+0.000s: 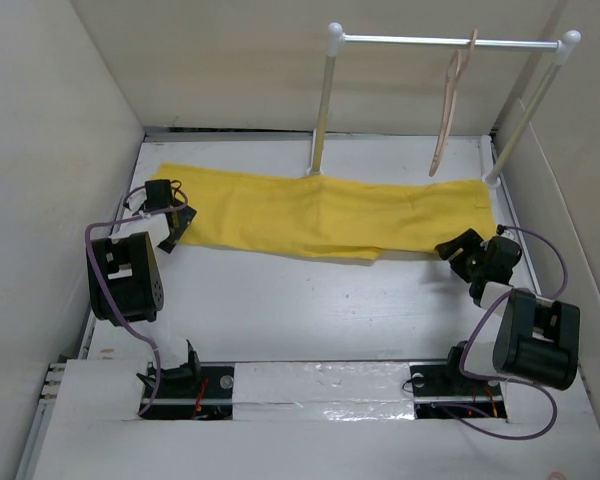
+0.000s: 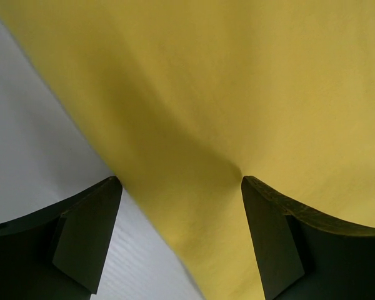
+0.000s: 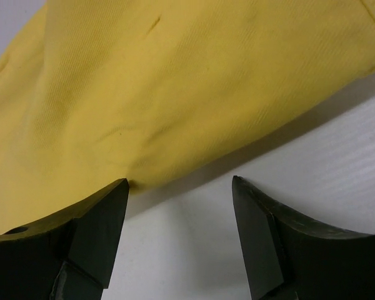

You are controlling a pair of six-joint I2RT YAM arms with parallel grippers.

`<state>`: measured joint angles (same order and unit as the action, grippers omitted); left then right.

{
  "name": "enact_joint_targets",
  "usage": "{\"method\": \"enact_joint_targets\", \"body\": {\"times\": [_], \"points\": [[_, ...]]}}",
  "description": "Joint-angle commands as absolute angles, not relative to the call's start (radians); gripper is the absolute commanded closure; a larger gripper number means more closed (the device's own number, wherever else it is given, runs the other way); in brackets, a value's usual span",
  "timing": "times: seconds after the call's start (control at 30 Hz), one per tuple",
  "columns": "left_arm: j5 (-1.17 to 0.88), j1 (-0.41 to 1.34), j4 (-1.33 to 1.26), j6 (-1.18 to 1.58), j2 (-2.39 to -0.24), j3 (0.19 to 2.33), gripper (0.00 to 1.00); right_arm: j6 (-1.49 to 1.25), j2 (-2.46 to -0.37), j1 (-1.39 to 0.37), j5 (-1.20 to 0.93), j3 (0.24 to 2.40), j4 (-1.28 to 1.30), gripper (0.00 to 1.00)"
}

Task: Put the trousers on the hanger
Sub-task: Fold the trousers at the center of the board.

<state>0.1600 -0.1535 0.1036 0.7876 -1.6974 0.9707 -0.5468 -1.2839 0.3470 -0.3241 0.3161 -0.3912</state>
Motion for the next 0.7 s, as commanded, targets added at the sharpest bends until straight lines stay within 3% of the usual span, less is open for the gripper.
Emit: {"method": "enact_joint_targets", "body": {"times": [0.0, 0.03, 0.07, 0.13, 0.2, 0.27, 0.3, 0.4, 0.67], "points": [[0.129, -0.147, 0.1, 0.79, -1.753, 1.008, 0.24, -0.58, -1.362, 0.344, -0.333, 0.365, -0.489, 0.29], [0.129, -0.147, 0.092, 0.796, -1.761, 1.005, 0.27, -0.589, -1.38, 0.344, -0.33, 0.37, -0.501, 0.3], [0.129, -0.147, 0.083, 0.804, -1.77, 1.0, 0.3, -0.607, -1.405, 0.33, -0.312, 0.373, -0.527, 0.4], [0.133, -0.147, 0.061, 0.808, -1.779, 0.996, 0.35, -0.617, -1.42, 0.307, -0.302, 0.379, -0.543, 0.45], [0.153, -0.135, 0.069, 0.805, -1.796, 1.018, 0.39, -0.624, -1.43, 0.292, -0.279, 0.396, -0.546, 0.62], [0.167, -0.124, 0.069, 0.799, -1.81, 1.032, 0.49, -0.626, -1.431, 0.279, -0.262, 0.406, -0.54, 0.77], [0.17, -0.124, 0.066, 0.784, -1.812, 1.045, 0.67, -0.624, -1.433, 0.279, -0.256, 0.417, -0.538, 0.82], [0.195, -0.124, 0.077, 0.753, -1.825, 1.086, 1.0, -0.618, -1.428, 0.27, -0.25, 0.422, -0.537, 0.98], [0.363, -0.124, 0.167, 0.686, -1.821, 1.163, 1.0, -0.592, -1.284, 0.261, -0.187, 0.344, -0.52, 1.0]]}}
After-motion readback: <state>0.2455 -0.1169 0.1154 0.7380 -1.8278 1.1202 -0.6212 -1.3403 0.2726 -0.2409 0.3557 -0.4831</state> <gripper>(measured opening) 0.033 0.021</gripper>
